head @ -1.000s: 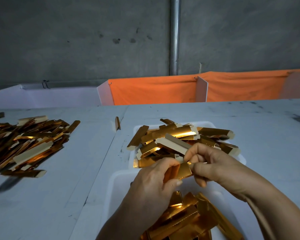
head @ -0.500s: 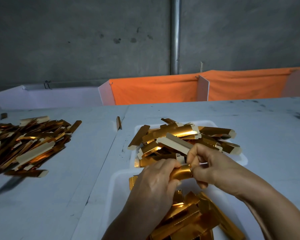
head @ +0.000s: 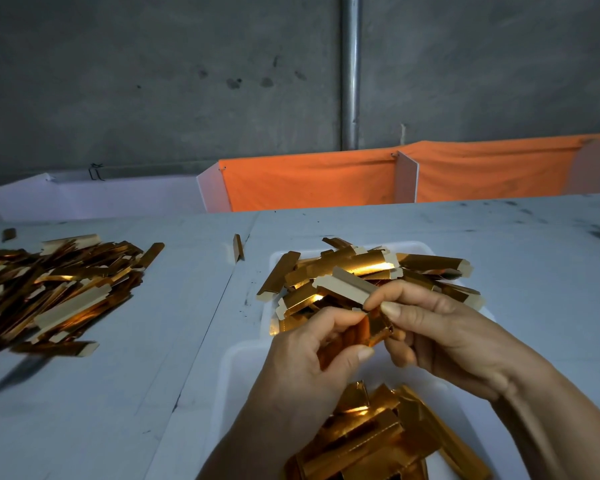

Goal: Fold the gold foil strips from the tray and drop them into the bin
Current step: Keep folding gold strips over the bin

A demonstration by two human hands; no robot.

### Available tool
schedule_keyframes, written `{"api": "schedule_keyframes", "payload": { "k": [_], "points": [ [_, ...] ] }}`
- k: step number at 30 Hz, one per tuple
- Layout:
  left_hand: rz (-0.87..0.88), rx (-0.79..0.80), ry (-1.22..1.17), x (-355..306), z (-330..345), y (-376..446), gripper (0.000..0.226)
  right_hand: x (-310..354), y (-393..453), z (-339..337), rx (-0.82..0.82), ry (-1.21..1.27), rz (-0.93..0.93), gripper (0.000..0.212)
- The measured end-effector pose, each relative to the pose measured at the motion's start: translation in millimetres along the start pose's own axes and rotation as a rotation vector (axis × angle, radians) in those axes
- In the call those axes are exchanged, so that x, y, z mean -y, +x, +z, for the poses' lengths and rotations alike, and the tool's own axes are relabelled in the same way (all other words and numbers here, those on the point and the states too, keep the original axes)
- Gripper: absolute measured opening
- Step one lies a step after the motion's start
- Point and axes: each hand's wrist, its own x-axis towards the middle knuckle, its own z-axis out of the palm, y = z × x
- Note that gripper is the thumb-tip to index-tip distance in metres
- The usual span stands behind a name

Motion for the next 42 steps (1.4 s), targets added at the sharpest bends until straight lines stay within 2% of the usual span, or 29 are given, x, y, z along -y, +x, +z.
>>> {"api": "schedule_keyframes", "payload": {
  "k": [5, 10, 13, 15, 19, 21, 25, 29, 31, 36, 39, 42],
  "points": [
    [-0.002, 0.024, -0.039, -1, 0, -1, 0.02, -4, 2, 3, -0.072, -0.11, -0.042, 0.015],
    [-0.007, 0.056, -0.199, -3, -2, -2, 0.021, -3, 1, 0, 0.036, 0.124, 0.02, 0.032],
    [-0.001, 0.068, -0.236, -3, -2, -1, 0.02, -3, 0, 0, 0.041, 0.121, 0.032, 0.034],
    [0.009, 0.061, -0.238, -3, -3, -1, 0.021, -2, 1, 1, 0.016, 0.077, 0.008, 0.035],
    [0.023, 0.063, -0.242, -3, -3, 0, 0.022, -3, 2, 7, -0.103, -0.12, -0.077, 0.021],
    [0.009, 0.057, -0.228, -2, -2, -1, 0.022, -5, 3, 9, -0.14, -0.162, -0.091, 0.023],
    [-0.008, 0.059, -0.207, 0, 0, 0, 0.022, -6, 4, 9, -0.144, -0.176, -0.08, 0.025],
    [-0.022, 0.058, -0.245, 1, -1, 1, 0.023, -7, 3, 6, -0.057, -0.051, -0.046, 0.037],
    [0.0, 0.061, -0.246, 0, -1, 1, 0.024, -6, 2, 5, -0.04, -0.058, -0.036, 0.036],
    [0.019, 0.056, -0.185, -1, 0, -2, 0.036, -6, 1, 9, -0.097, -0.121, -0.085, 0.037],
    [-0.015, 0.059, -0.178, 1, 2, -2, 0.026, -8, 2, 10, -0.138, -0.167, -0.071, 0.032],
    [-0.08, 0.05, -0.188, 0, 4, 1, 0.031, -6, 3, 11, -0.141, -0.144, -0.013, 0.028]
  ]
}}
